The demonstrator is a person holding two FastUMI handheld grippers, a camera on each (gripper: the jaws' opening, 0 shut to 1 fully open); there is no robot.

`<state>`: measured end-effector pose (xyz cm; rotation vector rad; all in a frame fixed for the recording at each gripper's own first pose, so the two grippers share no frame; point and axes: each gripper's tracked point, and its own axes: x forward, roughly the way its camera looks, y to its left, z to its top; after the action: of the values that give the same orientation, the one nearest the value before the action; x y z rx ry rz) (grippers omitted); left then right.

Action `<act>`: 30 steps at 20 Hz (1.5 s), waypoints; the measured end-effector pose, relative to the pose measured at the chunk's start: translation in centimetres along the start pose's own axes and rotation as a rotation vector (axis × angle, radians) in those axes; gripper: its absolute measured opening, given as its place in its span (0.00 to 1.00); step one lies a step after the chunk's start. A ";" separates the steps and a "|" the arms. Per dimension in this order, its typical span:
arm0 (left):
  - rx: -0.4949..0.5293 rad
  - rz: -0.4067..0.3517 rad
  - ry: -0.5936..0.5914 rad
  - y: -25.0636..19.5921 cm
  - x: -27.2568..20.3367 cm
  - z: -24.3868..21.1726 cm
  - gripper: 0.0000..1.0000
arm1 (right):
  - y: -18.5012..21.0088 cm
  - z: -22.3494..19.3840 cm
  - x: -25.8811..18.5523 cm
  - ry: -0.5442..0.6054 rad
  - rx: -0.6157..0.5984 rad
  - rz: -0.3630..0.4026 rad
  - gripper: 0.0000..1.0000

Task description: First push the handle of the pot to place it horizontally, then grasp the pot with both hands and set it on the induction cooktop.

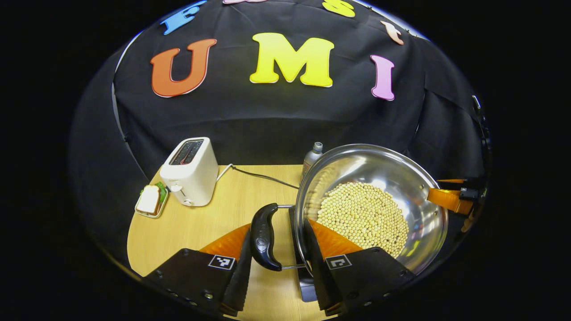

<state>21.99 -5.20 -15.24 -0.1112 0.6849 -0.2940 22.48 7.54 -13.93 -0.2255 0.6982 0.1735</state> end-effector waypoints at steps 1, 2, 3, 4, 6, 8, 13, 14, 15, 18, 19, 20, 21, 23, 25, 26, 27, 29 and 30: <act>0.004 -0.002 0.004 -0.3 0.6 -0.2 0.59 | -0.5 -0.4 0.4 0.004 0.010 -0.002 0.53; 0.003 -0.002 0.006 -0.8 1.1 -0.3 0.59 | -1.1 -0.8 1.0 0.005 0.014 -0.002 0.53; 0.005 -0.002 0.008 -1.1 1.6 -0.5 0.59 | -1.5 -1.1 1.4 0.005 0.023 -0.002 0.54; 0.010 0.000 0.007 -1.4 2.1 -0.8 0.59 | -1.8 -1.6 2.2 0.009 0.031 -0.002 0.54; 0.014 0.011 0.016 -1.7 3.2 -1.7 0.59 | -2.2 -2.3 3.6 0.007 0.018 -0.004 0.57; 0.025 0.025 0.017 -1.6 4.7 -2.6 0.59 | -2.5 -3.5 5.2 0.016 0.007 -0.011 0.54; 0.019 0.021 0.039 -1.4 7.8 -4.6 0.59 | -3.0 -5.6 8.4 0.023 0.015 -0.018 0.54; 0.016 0.018 0.045 -1.3 8.3 -5.0 0.59 | -3.1 -5.9 8.8 0.021 0.012 -0.023 0.57; 0.017 0.017 0.049 -1.4 8.8 -5.3 0.59 | -3.2 -6.3 9.3 0.024 0.010 -0.027 0.53; 0.012 0.013 0.049 -1.4 9.9 -5.9 0.59 | -3.3 -7.2 10.5 0.028 0.026 -0.020 0.54; 0.015 0.013 0.052 -1.3 10.2 -6.0 0.59 | -3.4 -7.5 10.9 0.034 0.033 -0.017 0.54; 0.019 0.013 0.058 -1.4 10.5 -6.4 0.59 | -3.4 -8.0 11.2 0.047 0.048 -0.016 0.54; 0.025 0.015 0.062 -1.3 10.8 -6.6 0.59 | -3.4 -8.5 11.6 0.060 0.057 -0.014 0.57; 0.025 0.013 0.064 -1.2 11.5 -7.3 0.59 | -3.4 -9.3 12.4 0.073 0.087 -0.011 0.54; -0.009 0.011 0.070 -1.0 12.3 -7.9 0.59 | -3.5 -9.1 12.9 0.042 0.116 -0.014 0.54; -0.031 0.006 0.033 -1.1 12.7 -7.7 0.59 | -3.7 -9.3 13.4 0.032 0.119 -0.018 0.58; -0.023 0.010 0.036 -1.2 12.6 -7.9 0.59 | -3.7 -9.3 13.4 0.013 0.118 -0.021 0.58; -0.009 0.009 0.019 -1.0 12.6 -7.7 0.69 | -3.8 -9.2 13.3 -0.015 0.122 -0.025 0.59; -0.014 0.006 0.015 -1.0 12.3 -7.8 0.68 | -3.8 -9.2 13.4 -0.029 0.120 -0.026 0.61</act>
<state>25.87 -9.98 -28.48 -0.1206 0.7018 -0.2843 27.85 2.57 -28.95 -0.1169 0.6740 0.1091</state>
